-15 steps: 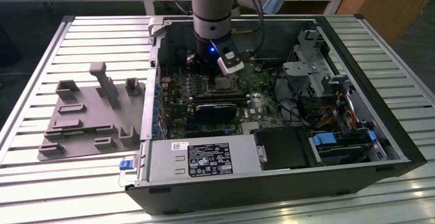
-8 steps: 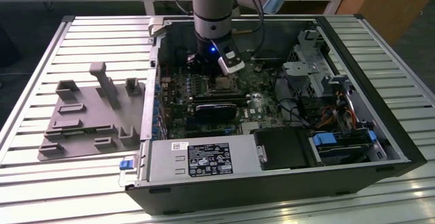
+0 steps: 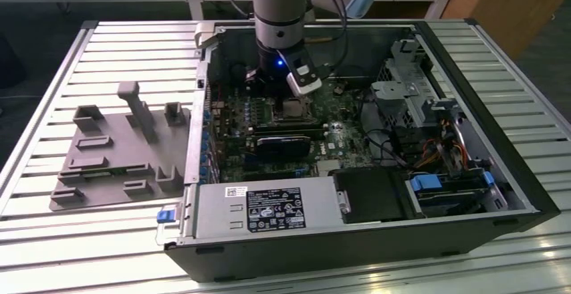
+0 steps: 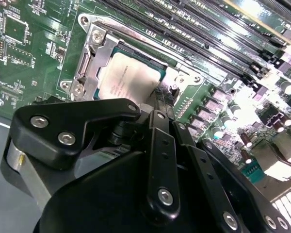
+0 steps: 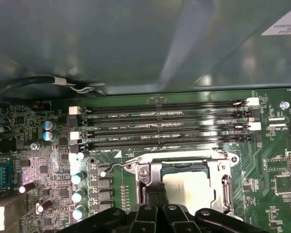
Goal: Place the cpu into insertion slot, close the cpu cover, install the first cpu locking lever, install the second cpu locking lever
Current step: 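Close the cpu cover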
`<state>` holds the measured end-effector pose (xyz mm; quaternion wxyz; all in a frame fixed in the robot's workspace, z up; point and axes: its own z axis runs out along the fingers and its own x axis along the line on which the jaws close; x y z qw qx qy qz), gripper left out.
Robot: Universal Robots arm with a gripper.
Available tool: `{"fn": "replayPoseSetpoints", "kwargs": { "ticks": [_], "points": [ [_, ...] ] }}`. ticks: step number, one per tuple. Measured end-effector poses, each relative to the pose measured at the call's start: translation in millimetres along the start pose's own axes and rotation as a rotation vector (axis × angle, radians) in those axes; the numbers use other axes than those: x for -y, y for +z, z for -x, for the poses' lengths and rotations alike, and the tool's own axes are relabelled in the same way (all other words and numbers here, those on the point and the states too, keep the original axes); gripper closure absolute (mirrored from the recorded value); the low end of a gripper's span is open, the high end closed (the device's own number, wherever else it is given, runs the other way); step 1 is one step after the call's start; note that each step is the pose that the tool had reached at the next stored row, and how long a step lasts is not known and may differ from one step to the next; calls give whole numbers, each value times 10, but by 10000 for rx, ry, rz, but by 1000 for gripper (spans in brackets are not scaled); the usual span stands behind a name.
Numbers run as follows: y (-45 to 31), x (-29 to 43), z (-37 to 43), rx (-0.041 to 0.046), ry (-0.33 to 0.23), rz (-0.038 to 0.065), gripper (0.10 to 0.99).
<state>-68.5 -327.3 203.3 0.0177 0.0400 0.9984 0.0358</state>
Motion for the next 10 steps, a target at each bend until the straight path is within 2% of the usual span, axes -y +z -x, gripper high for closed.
{"fn": "replayPoseSetpoints", "kwargs": {
  "ticks": [6, 10],
  "points": [
    [-54, -5, 7, 1, -3, 2, 980],
    [-52, -12, 86, 1, -1, -11, 980]
  ]
}}
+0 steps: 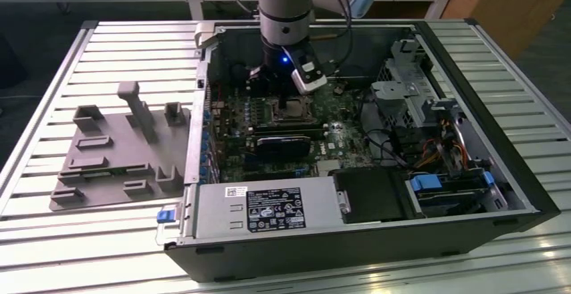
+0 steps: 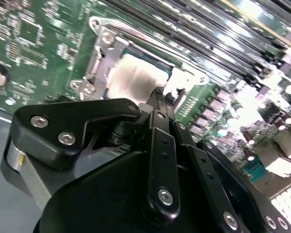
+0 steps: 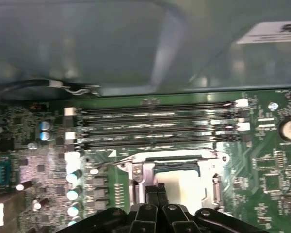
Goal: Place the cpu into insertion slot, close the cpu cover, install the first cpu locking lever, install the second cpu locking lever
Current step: 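Close the cpu cover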
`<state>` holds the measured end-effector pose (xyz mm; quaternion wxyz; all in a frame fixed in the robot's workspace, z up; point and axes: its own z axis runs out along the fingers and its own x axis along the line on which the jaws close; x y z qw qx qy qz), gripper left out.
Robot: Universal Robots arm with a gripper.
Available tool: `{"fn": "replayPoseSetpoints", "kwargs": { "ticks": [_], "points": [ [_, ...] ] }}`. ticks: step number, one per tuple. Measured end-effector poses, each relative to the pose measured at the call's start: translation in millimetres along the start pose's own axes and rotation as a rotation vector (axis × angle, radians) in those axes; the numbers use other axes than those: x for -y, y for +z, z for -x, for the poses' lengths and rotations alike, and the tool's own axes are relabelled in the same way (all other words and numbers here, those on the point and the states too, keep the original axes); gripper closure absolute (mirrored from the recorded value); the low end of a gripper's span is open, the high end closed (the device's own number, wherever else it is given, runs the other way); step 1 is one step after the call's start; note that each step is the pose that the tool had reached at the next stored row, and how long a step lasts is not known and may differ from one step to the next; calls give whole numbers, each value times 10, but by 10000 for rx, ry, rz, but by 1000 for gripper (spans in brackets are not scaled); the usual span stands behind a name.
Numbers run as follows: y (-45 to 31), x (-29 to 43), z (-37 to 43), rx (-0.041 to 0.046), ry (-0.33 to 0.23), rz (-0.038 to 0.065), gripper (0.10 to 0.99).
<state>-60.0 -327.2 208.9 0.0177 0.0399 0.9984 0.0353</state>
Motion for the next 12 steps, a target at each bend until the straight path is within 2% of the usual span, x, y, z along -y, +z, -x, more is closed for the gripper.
{"fn": "replayPoseSetpoints", "kwargs": {
  "ticks": [5, 9, 12],
  "points": [
    [5, -11, 110, 1, 0, -14, 980],
    [-6, -15, 123, 2, 0, -30, 980],
    [-63, -19, 125, 3, -1, -29, 980]
  ]
}}
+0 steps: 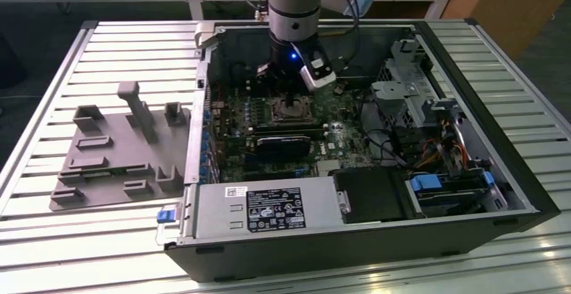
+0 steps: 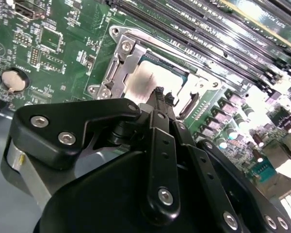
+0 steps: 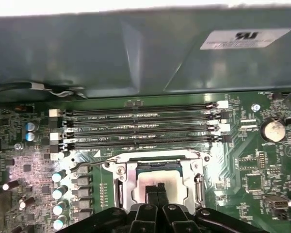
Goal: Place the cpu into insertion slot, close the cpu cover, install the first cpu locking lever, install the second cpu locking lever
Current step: 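Close the cpu cover, then install the first cpu locking lever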
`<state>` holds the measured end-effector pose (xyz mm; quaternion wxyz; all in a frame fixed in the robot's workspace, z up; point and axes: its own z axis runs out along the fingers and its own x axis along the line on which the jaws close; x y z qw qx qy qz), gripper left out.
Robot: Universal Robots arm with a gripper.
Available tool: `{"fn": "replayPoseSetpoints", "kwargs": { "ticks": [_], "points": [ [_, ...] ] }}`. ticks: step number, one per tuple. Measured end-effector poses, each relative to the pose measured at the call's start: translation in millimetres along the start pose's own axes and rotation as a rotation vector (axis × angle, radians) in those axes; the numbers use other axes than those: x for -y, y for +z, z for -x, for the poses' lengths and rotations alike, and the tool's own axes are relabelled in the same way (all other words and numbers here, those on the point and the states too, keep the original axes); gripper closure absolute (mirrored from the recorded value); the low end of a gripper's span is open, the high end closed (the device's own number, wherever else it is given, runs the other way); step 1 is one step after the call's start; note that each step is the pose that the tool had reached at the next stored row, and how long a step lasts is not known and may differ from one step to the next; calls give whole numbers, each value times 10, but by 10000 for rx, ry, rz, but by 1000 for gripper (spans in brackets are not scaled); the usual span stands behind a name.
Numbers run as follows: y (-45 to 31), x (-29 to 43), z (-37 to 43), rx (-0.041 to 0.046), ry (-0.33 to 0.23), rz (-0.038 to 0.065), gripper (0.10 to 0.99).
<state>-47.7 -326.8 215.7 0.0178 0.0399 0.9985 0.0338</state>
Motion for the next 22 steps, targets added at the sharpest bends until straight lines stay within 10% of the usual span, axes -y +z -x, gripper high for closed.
{"fn": "replayPoseSetpoints", "kwargs": {
  "ticks": [11, 22],
  "points": [
    [-278, -19, 9, -1, 0, -1, 980],
    [-301, -21, 10, 0, 0, -1, 980]
  ]
}}
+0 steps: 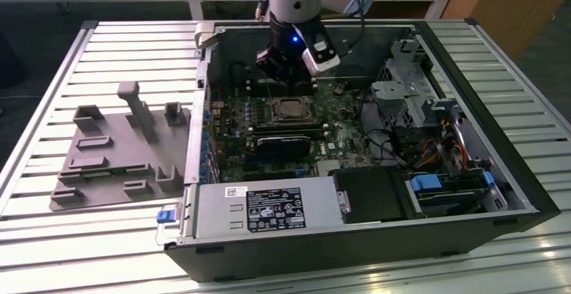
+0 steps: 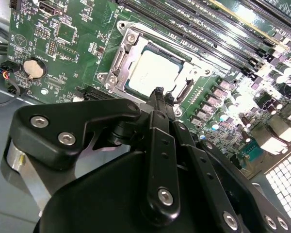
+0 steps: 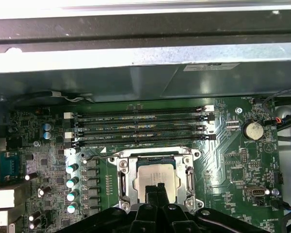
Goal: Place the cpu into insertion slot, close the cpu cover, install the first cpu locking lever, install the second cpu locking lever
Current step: 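Install the first cpu locking lever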
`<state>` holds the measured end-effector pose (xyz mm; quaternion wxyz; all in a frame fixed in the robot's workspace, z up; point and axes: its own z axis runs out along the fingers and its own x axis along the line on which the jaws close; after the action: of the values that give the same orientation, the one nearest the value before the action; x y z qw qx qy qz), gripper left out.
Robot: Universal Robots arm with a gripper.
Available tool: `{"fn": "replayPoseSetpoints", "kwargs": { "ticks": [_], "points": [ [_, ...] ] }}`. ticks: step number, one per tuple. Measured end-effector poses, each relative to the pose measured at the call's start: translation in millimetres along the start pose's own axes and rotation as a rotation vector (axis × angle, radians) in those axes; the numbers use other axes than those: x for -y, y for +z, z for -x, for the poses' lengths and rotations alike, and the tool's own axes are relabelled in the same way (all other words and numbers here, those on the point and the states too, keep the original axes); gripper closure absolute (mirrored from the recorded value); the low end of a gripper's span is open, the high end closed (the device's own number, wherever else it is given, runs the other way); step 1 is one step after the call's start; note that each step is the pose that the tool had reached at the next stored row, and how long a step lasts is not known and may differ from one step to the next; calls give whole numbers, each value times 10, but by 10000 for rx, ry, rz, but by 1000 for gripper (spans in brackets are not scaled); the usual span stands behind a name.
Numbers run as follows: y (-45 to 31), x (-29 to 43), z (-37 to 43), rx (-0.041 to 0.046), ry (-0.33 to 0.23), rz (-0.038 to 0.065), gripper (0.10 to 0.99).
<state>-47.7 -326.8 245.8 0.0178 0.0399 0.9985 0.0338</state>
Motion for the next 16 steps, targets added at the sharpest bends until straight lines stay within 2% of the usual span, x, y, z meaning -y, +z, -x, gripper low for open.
{"fn": "replayPoseSetpoints", "kwargs": {
  "ticks": [7, 13, 16],
  "points": [
    [-3, 4, -46, 0, -1, -1, 980],
    [-6, 12, -146, 0, 6, 6, 980],
    [-9, 18, -225, 2, 23, 6, 980]
  ]
}}
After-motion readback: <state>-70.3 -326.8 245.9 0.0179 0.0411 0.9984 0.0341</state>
